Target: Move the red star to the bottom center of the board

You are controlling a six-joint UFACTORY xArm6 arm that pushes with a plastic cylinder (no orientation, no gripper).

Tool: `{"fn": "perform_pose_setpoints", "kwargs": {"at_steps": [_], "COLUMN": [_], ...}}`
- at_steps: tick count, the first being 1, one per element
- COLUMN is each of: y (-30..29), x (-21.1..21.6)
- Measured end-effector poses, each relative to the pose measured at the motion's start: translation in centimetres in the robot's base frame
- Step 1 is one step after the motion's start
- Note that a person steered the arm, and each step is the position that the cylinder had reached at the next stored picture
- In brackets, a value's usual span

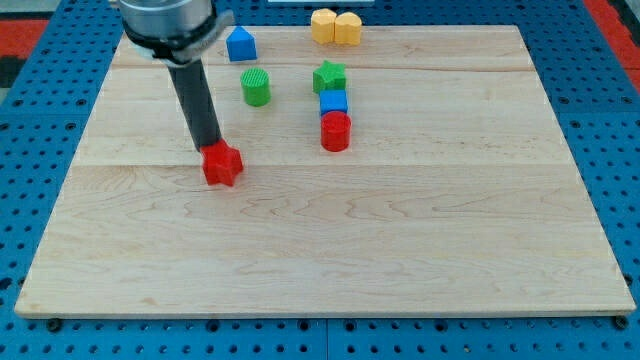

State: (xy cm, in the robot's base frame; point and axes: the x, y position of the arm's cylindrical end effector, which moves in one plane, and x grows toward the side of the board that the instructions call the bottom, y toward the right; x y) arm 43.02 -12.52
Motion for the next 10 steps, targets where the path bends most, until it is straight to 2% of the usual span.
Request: {"fn": "perform_pose_setpoints", "kwargs": {"at_steps": [3, 4, 6, 7, 10], "y": [6.3, 7.0, 4.0, 4.2, 9.3], "x": [10.0, 11.0, 12.6, 15.5, 15.8]}}
